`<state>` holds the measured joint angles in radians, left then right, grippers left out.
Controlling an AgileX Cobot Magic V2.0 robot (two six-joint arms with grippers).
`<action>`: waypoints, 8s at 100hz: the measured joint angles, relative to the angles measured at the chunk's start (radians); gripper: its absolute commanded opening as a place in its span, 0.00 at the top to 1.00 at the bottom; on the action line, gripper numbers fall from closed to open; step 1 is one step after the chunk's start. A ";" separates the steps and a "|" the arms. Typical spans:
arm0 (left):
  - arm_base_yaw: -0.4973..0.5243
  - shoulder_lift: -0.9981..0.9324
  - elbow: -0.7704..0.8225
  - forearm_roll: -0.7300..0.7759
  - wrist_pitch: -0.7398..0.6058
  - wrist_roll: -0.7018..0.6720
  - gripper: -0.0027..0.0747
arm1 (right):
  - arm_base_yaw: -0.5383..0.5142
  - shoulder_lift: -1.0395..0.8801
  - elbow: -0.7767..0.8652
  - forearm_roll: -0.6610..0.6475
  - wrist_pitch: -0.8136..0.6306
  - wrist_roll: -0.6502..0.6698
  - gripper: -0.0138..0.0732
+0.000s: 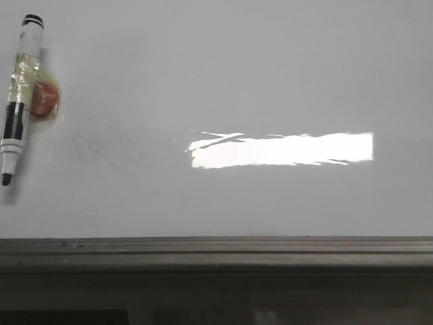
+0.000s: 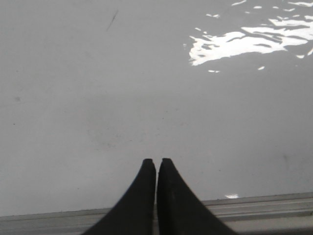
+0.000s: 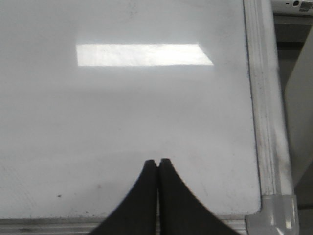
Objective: Write number 7 on whiteboard
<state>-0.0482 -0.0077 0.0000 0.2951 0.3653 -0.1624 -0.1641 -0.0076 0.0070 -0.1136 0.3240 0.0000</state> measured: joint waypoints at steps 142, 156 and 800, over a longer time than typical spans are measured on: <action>0.000 0.000 0.000 0.012 0.000 0.000 0.99 | 0.000 0.000 0.000 0.000 0.000 0.000 0.93; 0.000 0.000 0.000 0.012 0.000 0.000 0.99 | 0.000 0.000 0.000 0.000 0.000 0.000 0.93; -0.889 0.855 -0.257 0.296 -0.620 -0.058 0.99 | 1.164 1.072 -0.721 0.157 -0.128 0.053 0.93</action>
<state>-0.9368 0.8476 -0.2571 0.5906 -0.2548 -0.2199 1.0002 1.0645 -0.7143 0.0437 0.1963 0.0528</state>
